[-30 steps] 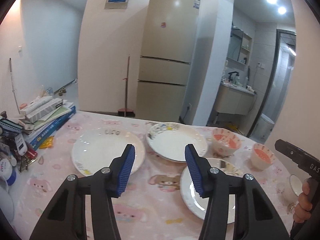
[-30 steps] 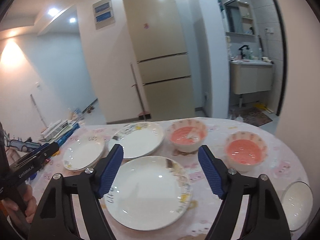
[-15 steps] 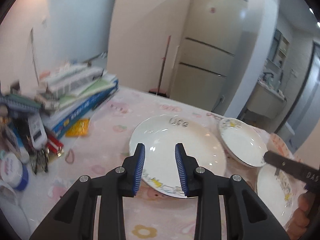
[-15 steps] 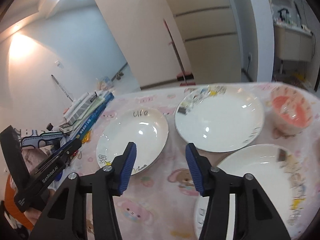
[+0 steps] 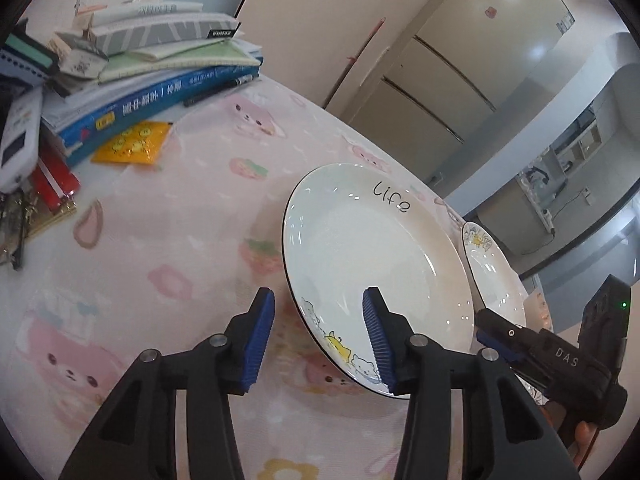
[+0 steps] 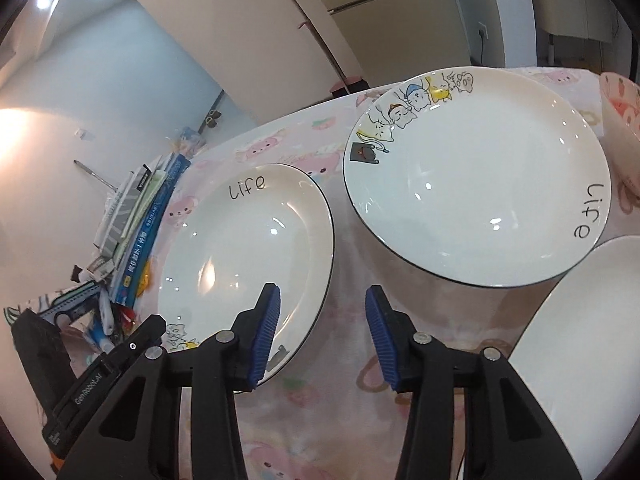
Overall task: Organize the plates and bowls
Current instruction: 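Close the left tool on the 'life' plate rim while the right tool grips it too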
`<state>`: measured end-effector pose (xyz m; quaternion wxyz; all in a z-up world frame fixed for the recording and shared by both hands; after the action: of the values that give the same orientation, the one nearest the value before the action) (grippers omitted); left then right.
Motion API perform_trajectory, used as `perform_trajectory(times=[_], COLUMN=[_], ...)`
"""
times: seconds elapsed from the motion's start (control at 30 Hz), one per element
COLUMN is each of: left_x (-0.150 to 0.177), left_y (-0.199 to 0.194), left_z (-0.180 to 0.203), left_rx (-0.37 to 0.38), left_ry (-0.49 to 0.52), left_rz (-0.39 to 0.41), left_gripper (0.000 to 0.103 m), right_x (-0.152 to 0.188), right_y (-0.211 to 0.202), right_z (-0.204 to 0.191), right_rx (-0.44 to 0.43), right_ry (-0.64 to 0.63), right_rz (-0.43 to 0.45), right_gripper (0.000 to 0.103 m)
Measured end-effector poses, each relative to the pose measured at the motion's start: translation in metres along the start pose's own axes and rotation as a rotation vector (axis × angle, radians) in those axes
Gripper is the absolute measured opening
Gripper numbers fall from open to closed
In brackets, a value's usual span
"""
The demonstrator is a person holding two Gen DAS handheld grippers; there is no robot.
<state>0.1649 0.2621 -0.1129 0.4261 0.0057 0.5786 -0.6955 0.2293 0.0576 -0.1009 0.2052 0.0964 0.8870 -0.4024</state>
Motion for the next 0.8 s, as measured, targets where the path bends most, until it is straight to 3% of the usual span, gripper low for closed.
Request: perform_trajectory(times=[0.03, 0.07, 0.13, 0.37, 0.5, 0.63, 0.8], left_x=[0.001, 0.002, 0.004, 0.002, 0.005, 0.007, 0.009], left_y=[0.004, 0.008, 0.014, 0.020, 0.029, 0.025, 0.017], left_z=[-0.001, -0.003, -0.007, -0.006, -0.004, 0.000, 0.002], left_rx=[-0.003, 0.002, 0.018, 0.054, 0.087, 0.055, 0.013], left_ry=[-0.005, -0.015, -0.049, -0.068, -0.097, -0.066, -0.025], left_rz=[-0.008, -0.018, -0.047, -0.048, -0.096, -0.078, -0.050], left_gripper=[0.040, 0.025, 0.016, 0.016, 0.016, 0.016, 0.017], right_x=[0.001, 0.001, 0.003, 0.007, 0.011, 0.012, 0.014], right_y=[0.002, 0.004, 0.011, 0.028, 0.036, 0.037, 0.035], right_z=[0.001, 0.001, 0.000, -0.003, -0.001, 0.002, -0.001], right_rx=[0.011, 0.008, -0.043, -0.041, -0.058, -0.087, -0.058], right_ry=[-0.001, 0.008, 0.031, 0.005, 0.032, 0.072, 0.036], right_rz=[-0.004, -0.008, -0.030, -0.055, -0.065, -0.047, -0.060], right_gripper=[0.043, 0.038, 0.028, 0.023, 0.014, 0.014, 0.013])
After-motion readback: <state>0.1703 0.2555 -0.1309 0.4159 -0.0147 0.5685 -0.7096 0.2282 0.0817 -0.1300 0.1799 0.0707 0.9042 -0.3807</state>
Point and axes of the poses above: each gripper's, at about its wrist camera, not at the fingertips, and y roughly the way its jaws point, z to its right, x to its underside, the point moved 8 cm from there along y, roughly the way its jaws point, and after that the axes turned 12 degrees about -x, right-handed, at the moved point
